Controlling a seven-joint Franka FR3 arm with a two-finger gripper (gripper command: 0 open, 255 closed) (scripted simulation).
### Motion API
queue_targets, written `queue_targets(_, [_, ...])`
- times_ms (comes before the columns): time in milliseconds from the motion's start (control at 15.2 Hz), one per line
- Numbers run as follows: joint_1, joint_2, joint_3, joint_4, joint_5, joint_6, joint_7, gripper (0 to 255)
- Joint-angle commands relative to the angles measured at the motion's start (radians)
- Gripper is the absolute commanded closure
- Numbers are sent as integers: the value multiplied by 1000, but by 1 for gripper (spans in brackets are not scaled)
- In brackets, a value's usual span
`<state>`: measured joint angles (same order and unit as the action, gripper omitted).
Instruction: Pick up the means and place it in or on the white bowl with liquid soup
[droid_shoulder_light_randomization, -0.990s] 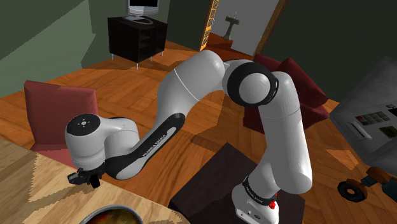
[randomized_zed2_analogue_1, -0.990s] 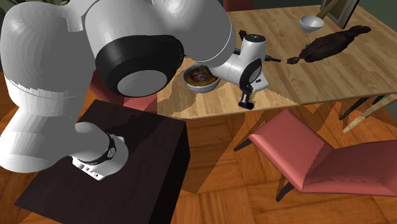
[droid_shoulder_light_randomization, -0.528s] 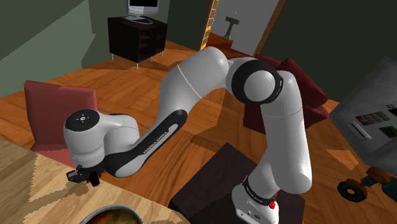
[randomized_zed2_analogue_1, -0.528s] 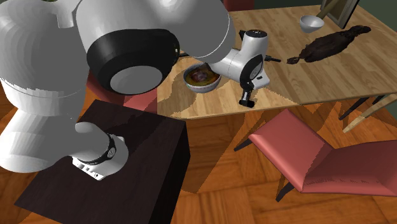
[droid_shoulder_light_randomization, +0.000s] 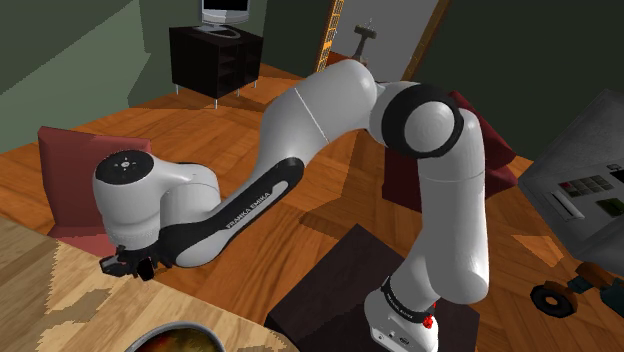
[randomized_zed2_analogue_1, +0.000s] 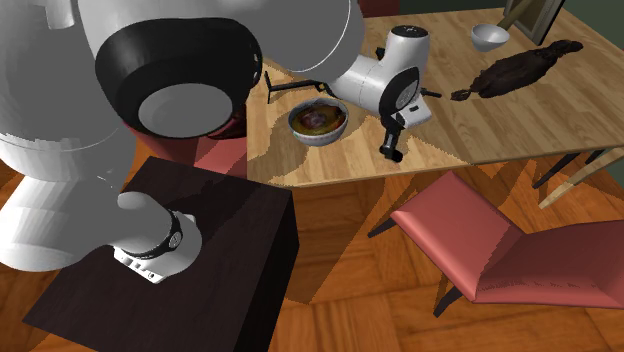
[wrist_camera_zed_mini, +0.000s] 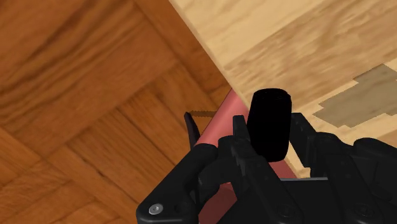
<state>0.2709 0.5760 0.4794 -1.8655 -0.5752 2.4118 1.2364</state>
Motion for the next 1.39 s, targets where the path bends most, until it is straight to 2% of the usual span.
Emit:
queue_targets(0, [-8,-18,10,0,14,-16,-12,255])
queue_targets(1320, [-63,-173,91,42,146,-190,-114,255])
